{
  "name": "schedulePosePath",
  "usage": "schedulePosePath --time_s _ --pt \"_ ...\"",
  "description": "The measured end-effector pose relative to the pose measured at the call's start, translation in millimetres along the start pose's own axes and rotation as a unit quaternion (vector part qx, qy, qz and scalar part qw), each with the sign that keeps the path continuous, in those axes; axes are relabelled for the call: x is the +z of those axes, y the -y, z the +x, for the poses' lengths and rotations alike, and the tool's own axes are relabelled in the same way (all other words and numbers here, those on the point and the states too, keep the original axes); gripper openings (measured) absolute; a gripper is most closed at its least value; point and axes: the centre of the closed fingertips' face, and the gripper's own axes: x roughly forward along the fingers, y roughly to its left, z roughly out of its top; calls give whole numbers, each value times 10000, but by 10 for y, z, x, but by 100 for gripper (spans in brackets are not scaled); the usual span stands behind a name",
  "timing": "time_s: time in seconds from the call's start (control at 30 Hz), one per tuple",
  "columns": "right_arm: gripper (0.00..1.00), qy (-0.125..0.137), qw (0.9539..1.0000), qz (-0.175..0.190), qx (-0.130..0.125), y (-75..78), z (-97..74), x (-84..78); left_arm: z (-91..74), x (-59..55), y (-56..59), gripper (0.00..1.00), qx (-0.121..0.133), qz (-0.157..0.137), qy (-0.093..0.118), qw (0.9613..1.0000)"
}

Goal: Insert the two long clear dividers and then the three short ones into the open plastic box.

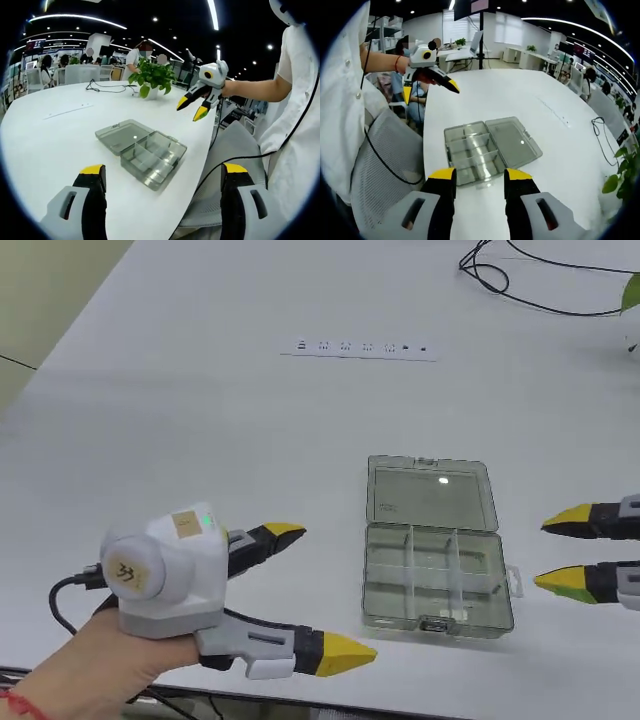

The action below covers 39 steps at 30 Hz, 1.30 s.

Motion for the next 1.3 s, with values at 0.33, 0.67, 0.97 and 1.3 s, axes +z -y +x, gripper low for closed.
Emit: schedulePosePath --time_s 0.33,0.67,0.97,1.3 --pt "57 35 9962 780 -390 -78 -155 -485 3 -95 -55 100 5 110 -87 9999" --pt "63 -8 9920 1163 -483 -175 -132 -714 27 -200 -51 100 -9 159 -240 9996" --pt "65 43 9919 1190 -444 -229 -115 -677 41 -209 -20 100 -19 144 -216 9997" --pt "68 78 9924 1154 -425 -257 -105 -624 24 -241 -1 100 -36 143 -227 9996"
